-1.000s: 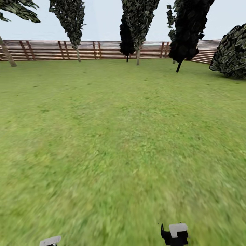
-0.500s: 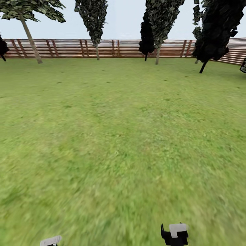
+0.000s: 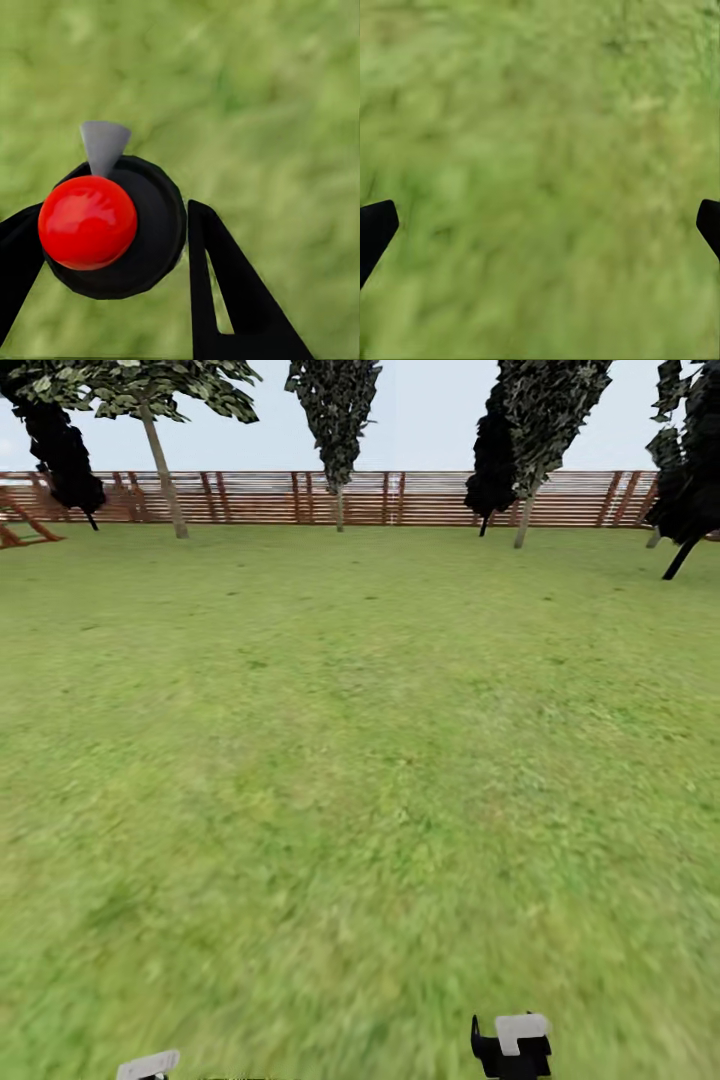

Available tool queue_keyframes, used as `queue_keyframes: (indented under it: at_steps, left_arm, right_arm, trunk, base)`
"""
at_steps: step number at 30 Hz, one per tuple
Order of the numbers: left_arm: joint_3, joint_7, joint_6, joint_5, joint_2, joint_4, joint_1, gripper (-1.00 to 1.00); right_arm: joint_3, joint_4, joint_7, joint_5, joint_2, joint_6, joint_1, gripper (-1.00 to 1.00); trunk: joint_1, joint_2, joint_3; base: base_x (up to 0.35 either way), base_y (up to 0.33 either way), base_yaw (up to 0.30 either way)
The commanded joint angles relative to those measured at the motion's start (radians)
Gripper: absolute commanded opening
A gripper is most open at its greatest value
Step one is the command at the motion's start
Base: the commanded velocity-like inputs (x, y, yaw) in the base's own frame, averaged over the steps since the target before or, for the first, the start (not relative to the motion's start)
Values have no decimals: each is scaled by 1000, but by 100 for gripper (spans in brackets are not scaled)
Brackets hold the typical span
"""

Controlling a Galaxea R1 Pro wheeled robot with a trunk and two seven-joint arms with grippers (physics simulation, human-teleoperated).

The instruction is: In the garden, pick up the pesticide atomizer on the floor and spray pesticide onto both trees until each tree trunk is fully covered.

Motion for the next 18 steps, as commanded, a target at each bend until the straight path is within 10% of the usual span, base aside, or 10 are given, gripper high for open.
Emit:
queue_keyframes:
  at_steps: [1,18]
  left_arm:
    - [-6,-5,-3,11,0,1,-1,-100]
    - [-6,-5,-1,3,-1,0,-1,-100]
  right_arm:
    - [8,1,-10,4,0,1,-1,100]
    - [8,1,-10,4,0,1,-1,100]
  trunk:
    - [0,0,-1]
    - [0,0,-12]
  base:
    - [27,35,272]
    - [102,112,272]
